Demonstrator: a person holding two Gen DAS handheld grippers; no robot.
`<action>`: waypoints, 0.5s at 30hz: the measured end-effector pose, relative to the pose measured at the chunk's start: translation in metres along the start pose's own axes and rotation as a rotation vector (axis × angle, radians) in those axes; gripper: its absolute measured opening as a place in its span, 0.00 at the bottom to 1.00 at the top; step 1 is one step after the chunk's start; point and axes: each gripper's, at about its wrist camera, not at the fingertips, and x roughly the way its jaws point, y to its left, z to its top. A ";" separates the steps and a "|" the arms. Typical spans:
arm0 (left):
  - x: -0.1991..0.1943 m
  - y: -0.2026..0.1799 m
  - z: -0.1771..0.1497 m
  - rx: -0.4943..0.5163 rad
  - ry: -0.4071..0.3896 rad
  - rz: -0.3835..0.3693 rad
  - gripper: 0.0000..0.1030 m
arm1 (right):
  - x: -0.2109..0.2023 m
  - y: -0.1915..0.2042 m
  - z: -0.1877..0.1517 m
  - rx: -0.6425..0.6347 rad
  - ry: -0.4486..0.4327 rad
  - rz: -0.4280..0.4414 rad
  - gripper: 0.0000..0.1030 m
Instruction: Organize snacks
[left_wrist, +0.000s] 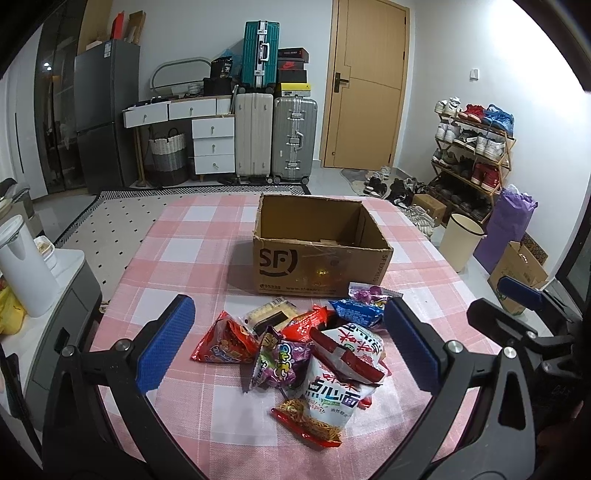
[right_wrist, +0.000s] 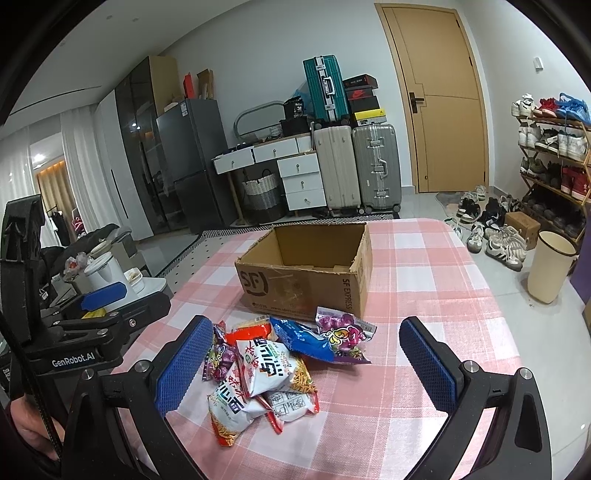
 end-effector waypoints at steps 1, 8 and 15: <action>0.001 0.000 0.000 -0.002 0.003 -0.003 0.99 | 0.000 0.000 0.000 -0.001 0.002 0.001 1.00; 0.004 0.000 -0.001 -0.001 0.016 -0.007 0.99 | 0.001 -0.002 -0.001 0.013 -0.013 -0.007 1.00; 0.012 0.004 -0.004 -0.009 0.029 -0.010 0.99 | 0.004 -0.008 -0.003 0.028 -0.012 -0.017 1.00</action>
